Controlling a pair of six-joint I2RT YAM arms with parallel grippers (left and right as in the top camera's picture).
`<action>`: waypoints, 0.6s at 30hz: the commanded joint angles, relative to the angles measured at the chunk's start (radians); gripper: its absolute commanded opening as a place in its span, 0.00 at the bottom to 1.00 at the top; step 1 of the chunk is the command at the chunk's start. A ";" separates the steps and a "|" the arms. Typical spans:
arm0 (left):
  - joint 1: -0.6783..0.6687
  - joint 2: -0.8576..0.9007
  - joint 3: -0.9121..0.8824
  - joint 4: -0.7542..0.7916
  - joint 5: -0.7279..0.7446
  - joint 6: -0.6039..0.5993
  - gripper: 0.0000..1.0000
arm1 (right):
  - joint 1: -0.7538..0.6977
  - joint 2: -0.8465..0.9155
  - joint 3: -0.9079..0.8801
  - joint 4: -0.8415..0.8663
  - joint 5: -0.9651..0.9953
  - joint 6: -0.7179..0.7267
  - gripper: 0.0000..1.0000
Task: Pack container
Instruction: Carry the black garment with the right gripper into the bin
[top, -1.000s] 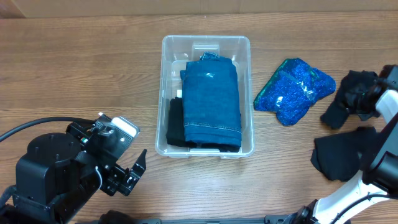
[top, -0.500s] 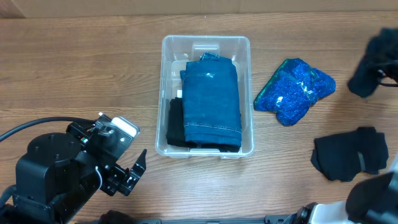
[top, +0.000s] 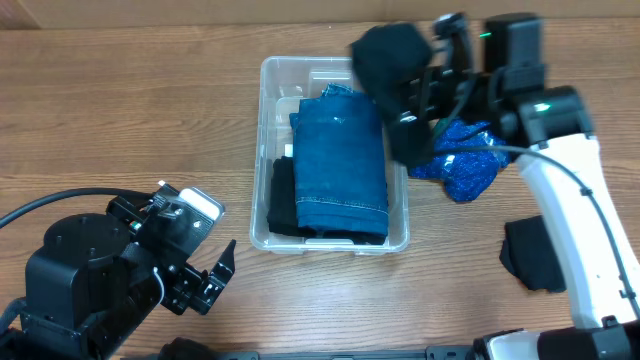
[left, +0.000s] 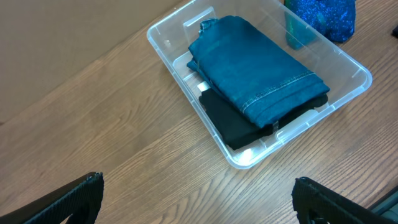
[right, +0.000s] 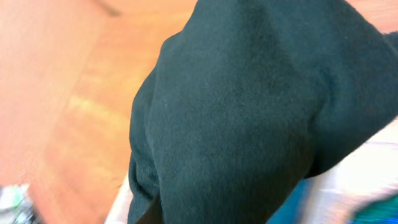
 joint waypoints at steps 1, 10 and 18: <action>0.006 -0.004 -0.002 0.003 -0.007 -0.014 1.00 | 0.129 0.023 0.021 0.009 0.131 0.134 0.04; 0.006 -0.004 -0.002 0.003 -0.007 -0.014 1.00 | 0.344 0.193 0.015 0.080 0.352 0.315 0.04; 0.006 0.000 -0.002 0.002 -0.007 -0.015 1.00 | 0.413 0.315 0.015 0.110 0.374 0.305 0.04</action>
